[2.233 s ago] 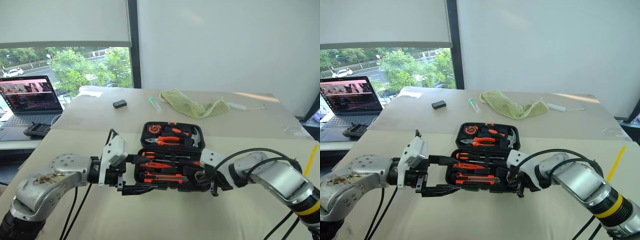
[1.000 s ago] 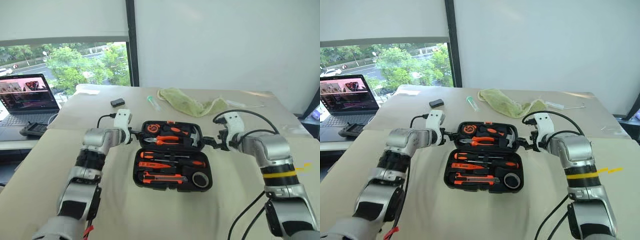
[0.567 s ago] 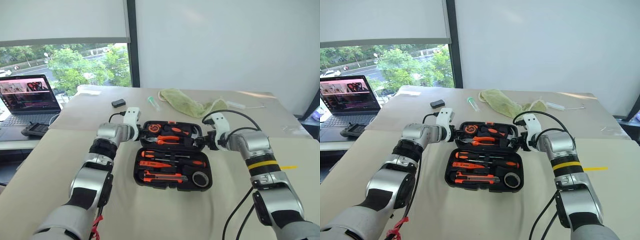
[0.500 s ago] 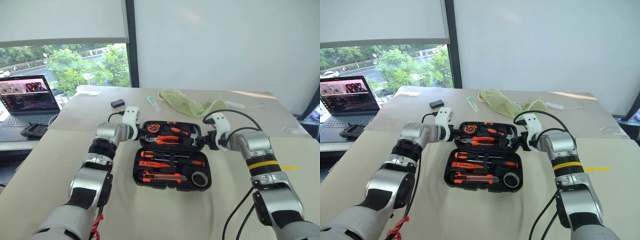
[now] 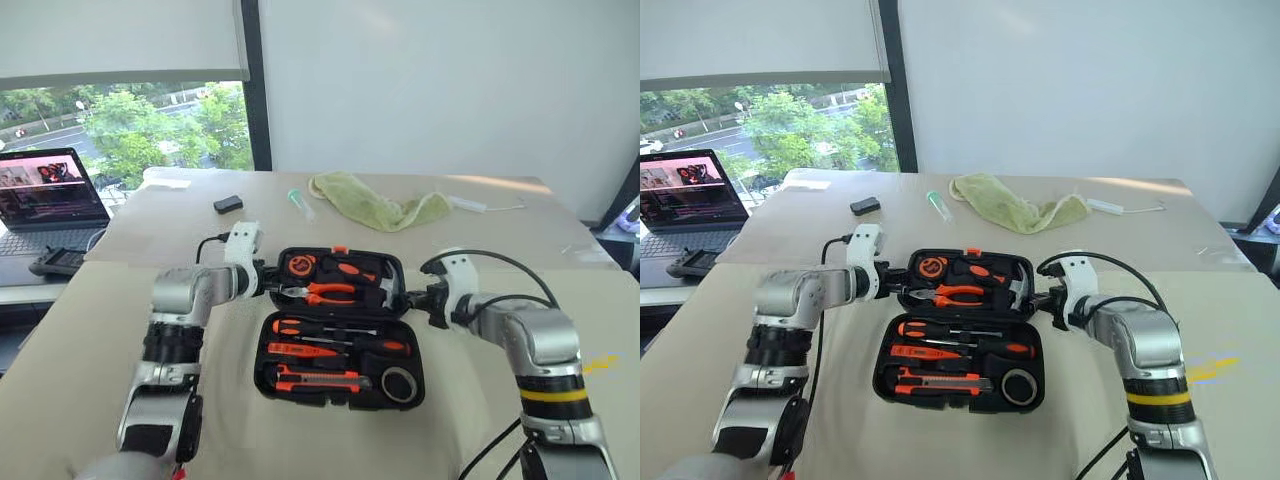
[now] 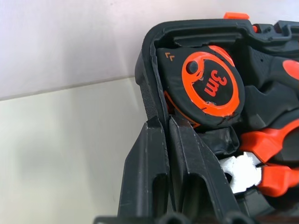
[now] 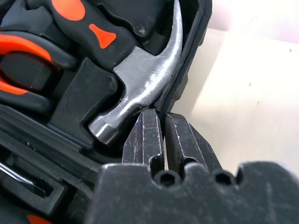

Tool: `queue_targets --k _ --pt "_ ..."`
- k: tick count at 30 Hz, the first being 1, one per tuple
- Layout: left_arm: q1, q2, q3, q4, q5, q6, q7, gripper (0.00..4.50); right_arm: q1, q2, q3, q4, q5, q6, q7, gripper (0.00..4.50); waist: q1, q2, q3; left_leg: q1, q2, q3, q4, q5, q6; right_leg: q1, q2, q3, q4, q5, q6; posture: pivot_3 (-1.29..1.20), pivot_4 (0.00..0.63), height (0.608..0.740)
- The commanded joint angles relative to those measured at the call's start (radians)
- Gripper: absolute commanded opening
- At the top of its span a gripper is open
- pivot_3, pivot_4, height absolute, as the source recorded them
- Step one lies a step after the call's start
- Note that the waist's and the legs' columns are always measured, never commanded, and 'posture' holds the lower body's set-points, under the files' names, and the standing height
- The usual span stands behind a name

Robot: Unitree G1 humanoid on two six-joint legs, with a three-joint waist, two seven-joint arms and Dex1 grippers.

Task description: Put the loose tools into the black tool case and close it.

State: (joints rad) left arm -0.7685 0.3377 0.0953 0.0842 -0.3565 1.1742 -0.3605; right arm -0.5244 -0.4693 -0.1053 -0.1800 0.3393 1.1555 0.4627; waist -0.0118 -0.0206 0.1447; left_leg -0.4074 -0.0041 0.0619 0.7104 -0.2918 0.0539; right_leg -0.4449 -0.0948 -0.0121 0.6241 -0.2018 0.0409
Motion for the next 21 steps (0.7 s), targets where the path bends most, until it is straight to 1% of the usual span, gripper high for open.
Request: queue_targets --k 1,5,7,10,12,15,19,21 --pt "0.045 0.010 -0.024 -0.195 -0.076 -0.030 -0.089 0.00 0.021 0.020 -0.032 -0.148 0.057 -0.058 0.015 0.09 0.000 0.000 0.000 0.000 0.000 0.000 0.001 0.000 0.000 0.001 0.000 0.000 0.000 0.000 0.000 0.00 0.150 0.740" --pt "0.130 0.017 -0.014 -0.319 -0.095 -0.152 -0.149 0.00 0.094 0.015 -0.021 -0.233 0.034 -0.174 0.027 0.09 0.002 0.000 0.000 0.000 0.000 0.000 0.001 0.001 0.000 0.001 0.000 0.000 0.000 0.000 -0.001 0.00 0.150 0.740" --pt "0.172 0.021 -0.026 -0.355 -0.089 -0.262 -0.195 0.00 0.112 0.020 -0.018 -0.247 0.028 -0.215 0.020 0.09 0.003 0.000 0.000 0.001 0.000 0.000 0.001 0.001 0.000 0.002 0.000 0.001 0.000 -0.001 -0.001 0.00 0.150 0.740" --pt "0.253 0.037 -0.059 -0.406 -0.045 -0.468 -0.260 0.00 0.179 0.001 0.026 -0.283 -0.029 -0.347 0.027 0.09 0.004 0.000 0.000 0.001 0.000 0.000 0.002 0.001 0.000 0.002 0.000 0.001 0.000 0.000 -0.002 0.00 0.150 0.740" --pt "0.286 0.053 -0.075 -0.411 -0.031 -0.559 -0.302 0.00 0.206 0.008 0.031 -0.296 -0.037 -0.385 0.022 0.09 0.006 0.000 0.000 0.001 0.000 0.000 0.002 0.001 0.000 0.002 0.000 0.001 0.000 -0.001 -0.002 0.00 0.150 0.740" --pt "0.377 0.112 -0.123 -0.438 0.029 -0.796 -0.422 0.00 0.262 0.024 0.033 -0.345 -0.062 -0.466 -0.003 0.09 0.007 0.000 0.000 0.001 0.000 0.000 0.002 0.001 0.000 0.003 0.000 0.000 0.000 -0.001 -0.003 0.00 0.150 0.740" --pt "0.419 0.149 -0.122 -0.412 0.036 -0.921 -0.490 0.00 0.311 0.030 0.037 -0.398 -0.090 -0.529 -0.016 0.09 0.011 0.000 0.000 0.003 0.001 0.001 0.002 0.000 0.000 0.004 0.000 0.000 0.000 -0.001 -0.004 0.00 0.150 0.740" --pt "0.445 0.169 -0.109 -0.395 0.035 -0.981 -0.526 0.00 0.352 0.014 0.041 -0.449 -0.104 -0.554 -0.009 0.09 0.016 0.000 0.000 0.003 0.001 0.001 0.003 0.000 0.001 0.004 0.000 0.000 0.000 -0.001 -0.003 0.00 0.150 0.740"
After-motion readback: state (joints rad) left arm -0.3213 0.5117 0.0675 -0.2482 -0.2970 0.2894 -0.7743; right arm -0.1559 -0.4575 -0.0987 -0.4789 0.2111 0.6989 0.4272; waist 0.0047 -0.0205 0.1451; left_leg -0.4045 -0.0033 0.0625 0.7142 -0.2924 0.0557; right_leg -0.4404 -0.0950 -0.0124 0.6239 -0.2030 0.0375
